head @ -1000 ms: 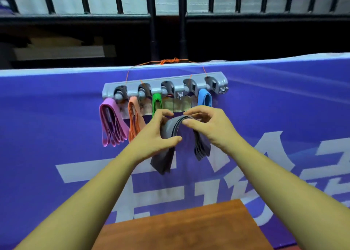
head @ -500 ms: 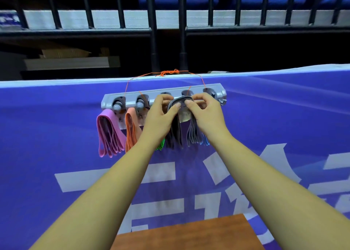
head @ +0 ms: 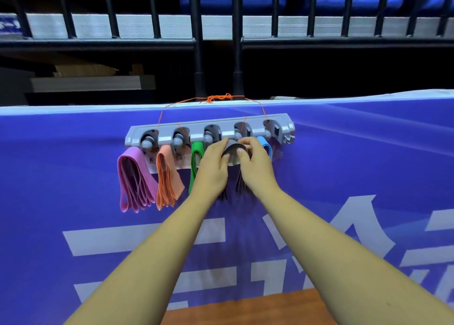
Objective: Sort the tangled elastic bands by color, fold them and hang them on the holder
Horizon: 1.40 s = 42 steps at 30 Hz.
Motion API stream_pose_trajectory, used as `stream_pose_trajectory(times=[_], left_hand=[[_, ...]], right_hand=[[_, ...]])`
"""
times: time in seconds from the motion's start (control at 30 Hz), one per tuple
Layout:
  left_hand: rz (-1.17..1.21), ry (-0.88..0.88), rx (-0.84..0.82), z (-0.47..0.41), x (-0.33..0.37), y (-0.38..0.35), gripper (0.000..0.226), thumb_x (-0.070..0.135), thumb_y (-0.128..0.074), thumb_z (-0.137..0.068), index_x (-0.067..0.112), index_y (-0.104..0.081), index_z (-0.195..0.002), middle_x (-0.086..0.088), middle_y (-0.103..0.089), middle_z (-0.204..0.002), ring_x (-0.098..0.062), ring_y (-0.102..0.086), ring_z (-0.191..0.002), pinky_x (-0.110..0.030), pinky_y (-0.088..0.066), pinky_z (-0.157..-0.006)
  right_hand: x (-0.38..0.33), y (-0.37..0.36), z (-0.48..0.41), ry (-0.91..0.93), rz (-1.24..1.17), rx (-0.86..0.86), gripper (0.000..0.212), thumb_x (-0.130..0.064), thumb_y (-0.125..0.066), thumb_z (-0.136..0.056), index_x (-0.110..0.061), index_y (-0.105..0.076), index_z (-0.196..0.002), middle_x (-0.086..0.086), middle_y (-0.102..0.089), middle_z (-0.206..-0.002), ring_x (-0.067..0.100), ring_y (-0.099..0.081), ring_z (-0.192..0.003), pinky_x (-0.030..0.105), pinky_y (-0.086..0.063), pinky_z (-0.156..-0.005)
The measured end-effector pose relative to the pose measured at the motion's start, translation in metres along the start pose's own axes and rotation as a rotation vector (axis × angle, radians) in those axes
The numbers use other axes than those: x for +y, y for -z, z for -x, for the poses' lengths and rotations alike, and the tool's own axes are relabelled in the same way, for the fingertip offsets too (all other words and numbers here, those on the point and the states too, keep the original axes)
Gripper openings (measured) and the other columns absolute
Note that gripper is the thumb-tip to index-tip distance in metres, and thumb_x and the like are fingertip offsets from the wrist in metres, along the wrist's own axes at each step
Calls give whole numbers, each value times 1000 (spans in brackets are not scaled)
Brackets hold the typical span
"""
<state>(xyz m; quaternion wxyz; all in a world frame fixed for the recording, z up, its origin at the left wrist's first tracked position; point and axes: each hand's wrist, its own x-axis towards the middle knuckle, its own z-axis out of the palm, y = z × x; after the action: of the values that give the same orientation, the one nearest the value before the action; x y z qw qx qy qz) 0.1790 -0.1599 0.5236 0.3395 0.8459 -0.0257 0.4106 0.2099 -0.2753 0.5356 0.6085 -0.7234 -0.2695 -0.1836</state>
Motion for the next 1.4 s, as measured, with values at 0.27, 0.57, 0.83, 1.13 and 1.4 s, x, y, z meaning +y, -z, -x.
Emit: stream_pose_trajectory(times=[0.27, 0.57, 0.83, 1.13, 1.4], left_hand=[[-7, -70, 81, 3, -2, 0, 40, 15, -51, -99, 8, -52, -138, -8, -47, -131, 0, -40, -112, 3, -22, -96], [150, -61, 102, 2, -3, 6, 28, 12, -55, -97, 16, -66, -123, 6, -65, -122, -5, -57, -115, -22, -44, -102], [130, 31, 200, 2, -3, 6, 26, 13, -55, -96, 17, -69, -118, 10, -68, -112, -6, -60, -106, -18, -45, -95], [154, 79, 141, 7, -1, 5, 28, 13, -57, -94, 17, -66, -120, 5, -68, -117, -2, -63, -102, -13, -48, -89], [83, 126, -123, 34, 2, 41, 25, 9, -58, -90, 22, -64, -110, 7, -69, -109, -6, -63, -101, -16, -48, -92]], right_hand=[[10, 7, -1, 40, 21, -69, 26, -14, -55, -96, -19, -60, -121, -13, -64, -108, -1, -58, -102, 11, -45, -87], [7, 3, -3, 81, -34, 30, 22, -18, -54, -98, -16, -67, -115, -10, -67, -107, 1, -59, -99, 6, -44, -83], [7, -3, -2, 42, -46, 51, 21, -22, -56, -97, -20, -70, -112, -13, -69, -106, 1, -62, -102, 16, -47, -90], [4, -6, 2, 0, -17, 73, 20, -18, -53, -97, -18, -67, -111, -9, -68, -103, 6, -63, -99, 18, -49, -85], [-7, 9, 27, -29, 181, -9, 29, -16, -47, -95, -16, -62, -121, -3, -68, -104, 14, -60, -100, 27, -47, -89]])
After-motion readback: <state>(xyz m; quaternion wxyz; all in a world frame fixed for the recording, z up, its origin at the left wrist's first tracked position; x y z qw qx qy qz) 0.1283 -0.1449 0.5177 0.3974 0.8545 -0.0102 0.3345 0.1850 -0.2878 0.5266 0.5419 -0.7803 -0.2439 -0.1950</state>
